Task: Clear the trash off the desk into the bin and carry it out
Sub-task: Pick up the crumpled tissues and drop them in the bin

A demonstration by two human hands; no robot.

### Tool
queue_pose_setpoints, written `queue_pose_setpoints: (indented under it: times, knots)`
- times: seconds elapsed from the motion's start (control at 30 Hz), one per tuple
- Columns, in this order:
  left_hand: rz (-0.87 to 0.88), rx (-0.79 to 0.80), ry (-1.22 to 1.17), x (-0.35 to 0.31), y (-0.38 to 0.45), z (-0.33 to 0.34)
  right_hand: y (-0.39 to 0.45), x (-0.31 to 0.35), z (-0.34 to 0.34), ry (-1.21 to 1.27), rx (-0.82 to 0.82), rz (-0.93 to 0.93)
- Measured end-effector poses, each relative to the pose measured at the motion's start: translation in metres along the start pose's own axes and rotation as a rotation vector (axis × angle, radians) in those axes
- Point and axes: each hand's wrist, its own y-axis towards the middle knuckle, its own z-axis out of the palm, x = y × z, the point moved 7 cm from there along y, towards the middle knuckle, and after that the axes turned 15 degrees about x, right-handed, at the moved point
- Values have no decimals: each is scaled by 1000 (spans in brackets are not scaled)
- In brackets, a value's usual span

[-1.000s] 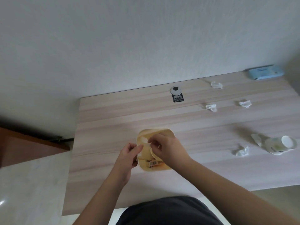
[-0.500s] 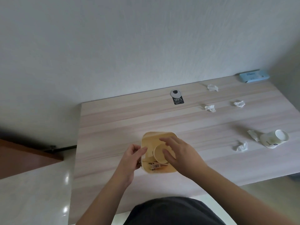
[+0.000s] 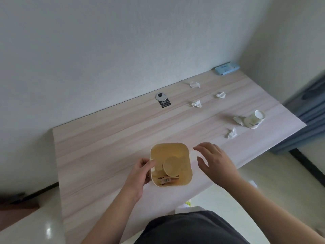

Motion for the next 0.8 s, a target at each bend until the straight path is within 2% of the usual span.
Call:
queue_pose_setpoints:
  times: [0.4, 0.8]
  knots:
    - [-29, 91, 77, -10, 37, 63, -36, -81, -16, -29, -77, 289]
    - [-65, 23, 135, -6, 77, 188, -73, -210, -42, -20, -80, 324]
